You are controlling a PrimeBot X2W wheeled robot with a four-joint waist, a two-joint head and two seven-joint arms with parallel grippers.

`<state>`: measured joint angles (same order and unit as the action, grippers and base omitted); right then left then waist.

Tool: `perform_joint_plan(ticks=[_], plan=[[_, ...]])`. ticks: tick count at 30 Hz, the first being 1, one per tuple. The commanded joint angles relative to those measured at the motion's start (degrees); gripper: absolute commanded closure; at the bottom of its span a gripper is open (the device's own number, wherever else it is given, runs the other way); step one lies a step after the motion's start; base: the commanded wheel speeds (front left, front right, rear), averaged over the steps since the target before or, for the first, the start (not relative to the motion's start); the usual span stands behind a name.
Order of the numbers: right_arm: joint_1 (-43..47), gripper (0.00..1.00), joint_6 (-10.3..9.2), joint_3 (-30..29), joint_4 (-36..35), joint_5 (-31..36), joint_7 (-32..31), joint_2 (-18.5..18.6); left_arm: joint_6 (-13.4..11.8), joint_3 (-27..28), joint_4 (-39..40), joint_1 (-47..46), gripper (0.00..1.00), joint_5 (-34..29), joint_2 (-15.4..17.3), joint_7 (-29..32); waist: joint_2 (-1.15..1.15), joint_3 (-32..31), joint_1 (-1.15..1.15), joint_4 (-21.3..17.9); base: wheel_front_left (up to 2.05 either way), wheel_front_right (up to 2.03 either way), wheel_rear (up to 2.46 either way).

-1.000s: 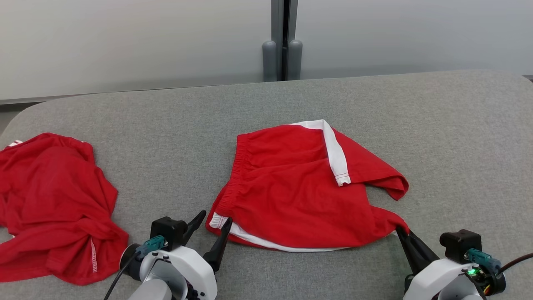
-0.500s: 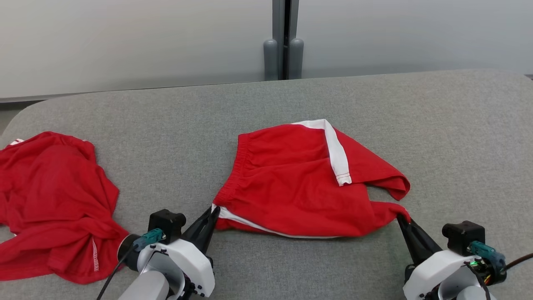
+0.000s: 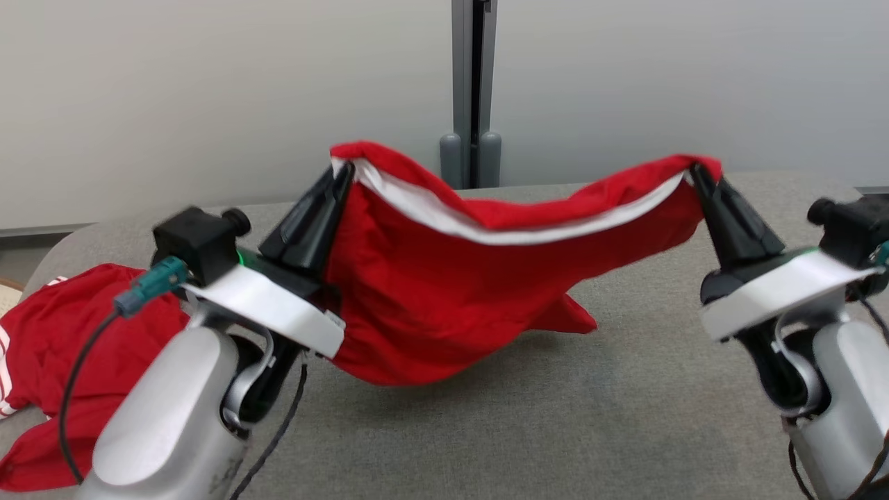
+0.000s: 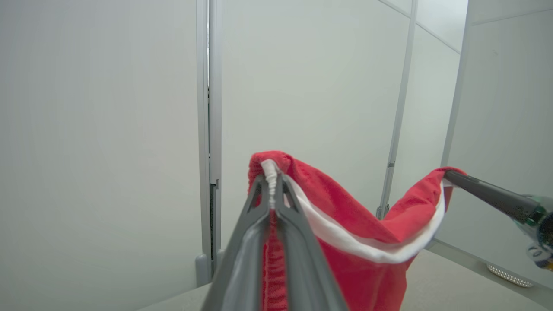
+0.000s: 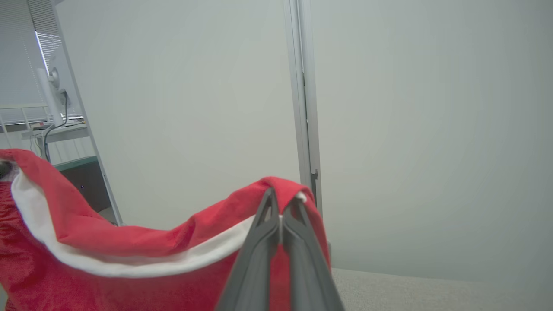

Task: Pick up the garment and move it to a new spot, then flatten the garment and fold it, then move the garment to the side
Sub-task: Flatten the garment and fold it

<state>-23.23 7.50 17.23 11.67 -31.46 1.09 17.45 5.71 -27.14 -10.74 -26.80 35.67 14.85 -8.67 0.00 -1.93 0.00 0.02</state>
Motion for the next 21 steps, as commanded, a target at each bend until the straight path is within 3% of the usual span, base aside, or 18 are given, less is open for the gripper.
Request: perform_joint_plan(ticks=[1, 11, 21], plan=[[-2.5, 1.00, -0.02, -1.4, -1.4, -0.3, -1.3, 0.1, -1.1, 1.3, 3.1, -2.1, 1.00, 1.1, 0.7, 2.0, 0.00, -1.5, 0.00, -0.3, 0.00, 0.00, 0.00], [-7.1, 1.00, -0.01, -9.4, -6.5, 2.6, -10.4, -4.4, -6.3, 5.6, 13.7, -4.8, 1.00, 3.6, 2.7, 8.1, 0.00, -4.0, 0.00, -1.5, 0.00, 0.00, 0.00], [-4.3, 1.00, -0.02, -13.7, -12.1, 8.1, -19.4, -7.7, -8.3, 6.7, 18.1, -2.8, 1.00, 6.3, 3.6, 11.7, 0.00, -1.5, 0.00, -2.7, 0.00, 0.00, 0.00]])
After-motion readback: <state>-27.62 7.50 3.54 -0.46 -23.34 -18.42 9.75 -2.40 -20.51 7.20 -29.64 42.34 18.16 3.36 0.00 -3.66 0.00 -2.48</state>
